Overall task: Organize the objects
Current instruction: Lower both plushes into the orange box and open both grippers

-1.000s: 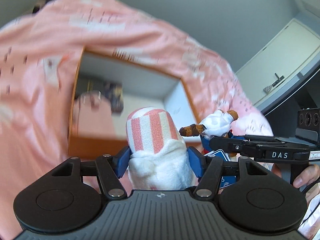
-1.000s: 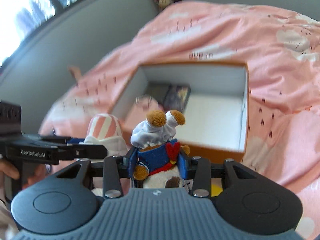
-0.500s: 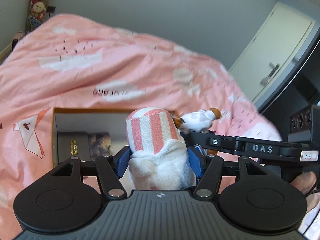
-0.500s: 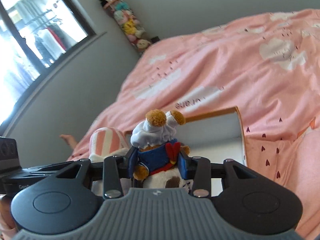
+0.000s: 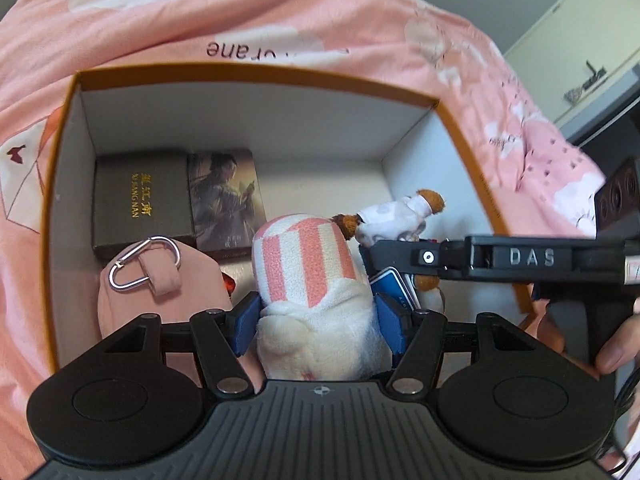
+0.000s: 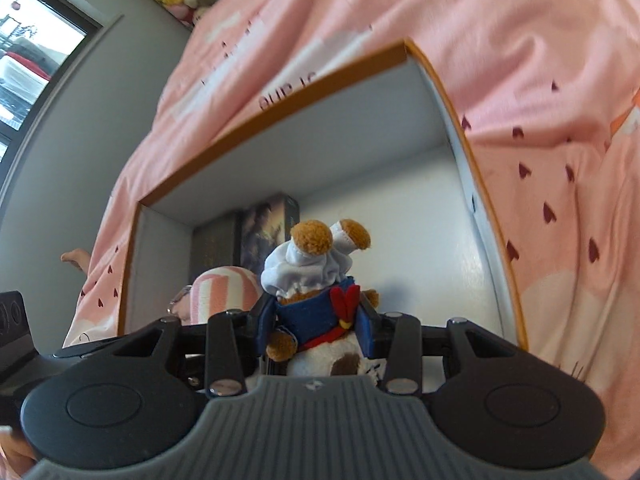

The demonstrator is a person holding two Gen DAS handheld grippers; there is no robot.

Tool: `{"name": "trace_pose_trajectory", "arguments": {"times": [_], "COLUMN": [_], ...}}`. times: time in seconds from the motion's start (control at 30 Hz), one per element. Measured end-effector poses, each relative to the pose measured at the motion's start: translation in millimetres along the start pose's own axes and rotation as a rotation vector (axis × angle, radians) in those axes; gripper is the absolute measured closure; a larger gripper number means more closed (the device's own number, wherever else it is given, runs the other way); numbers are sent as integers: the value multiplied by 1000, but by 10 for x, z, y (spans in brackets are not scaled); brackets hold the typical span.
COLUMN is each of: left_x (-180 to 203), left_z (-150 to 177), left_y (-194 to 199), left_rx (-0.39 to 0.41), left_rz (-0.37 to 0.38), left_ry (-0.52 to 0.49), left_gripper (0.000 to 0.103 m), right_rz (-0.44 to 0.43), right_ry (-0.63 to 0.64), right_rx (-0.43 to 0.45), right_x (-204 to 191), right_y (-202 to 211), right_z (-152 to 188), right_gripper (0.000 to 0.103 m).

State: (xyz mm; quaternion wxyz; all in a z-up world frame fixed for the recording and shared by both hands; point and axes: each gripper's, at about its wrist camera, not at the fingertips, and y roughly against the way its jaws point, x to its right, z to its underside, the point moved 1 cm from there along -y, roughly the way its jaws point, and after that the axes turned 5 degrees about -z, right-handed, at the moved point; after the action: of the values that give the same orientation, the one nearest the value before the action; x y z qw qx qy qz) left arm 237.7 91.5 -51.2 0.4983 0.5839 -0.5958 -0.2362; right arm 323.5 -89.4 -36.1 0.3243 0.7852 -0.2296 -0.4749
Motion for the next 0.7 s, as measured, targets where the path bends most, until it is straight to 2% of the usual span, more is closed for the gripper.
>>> {"name": "trace_pose_trajectory", "arguments": {"times": [0.3, 0.4, 0.53, 0.67, 0.7], "left_x": [36, 40, 34, 0, -10], "left_z": [2, -16, 7, 8, 16], "left_y": [-150, -209, -201, -101, -55], "left_rx": [-54, -71, -80, -60, -53], "left_rz": [-57, -73, -79, -58, -51], "left_ry": [-90, -101, -122, -107, -105], "left_gripper": [32, 31, 27, 26, 26], "right_rz": [71, 116, 130, 124, 122], "right_ry": [7, 29, 34, 33, 37], "right_rx": [-102, -126, -137, -133, -128], "right_x": [14, -1, 6, 10, 7], "right_y": [-336, -451, -486, -445, -425], "right_z": [-70, -64, -39, -62, -65], "right_gripper": [60, 60, 59, 55, 50]}}
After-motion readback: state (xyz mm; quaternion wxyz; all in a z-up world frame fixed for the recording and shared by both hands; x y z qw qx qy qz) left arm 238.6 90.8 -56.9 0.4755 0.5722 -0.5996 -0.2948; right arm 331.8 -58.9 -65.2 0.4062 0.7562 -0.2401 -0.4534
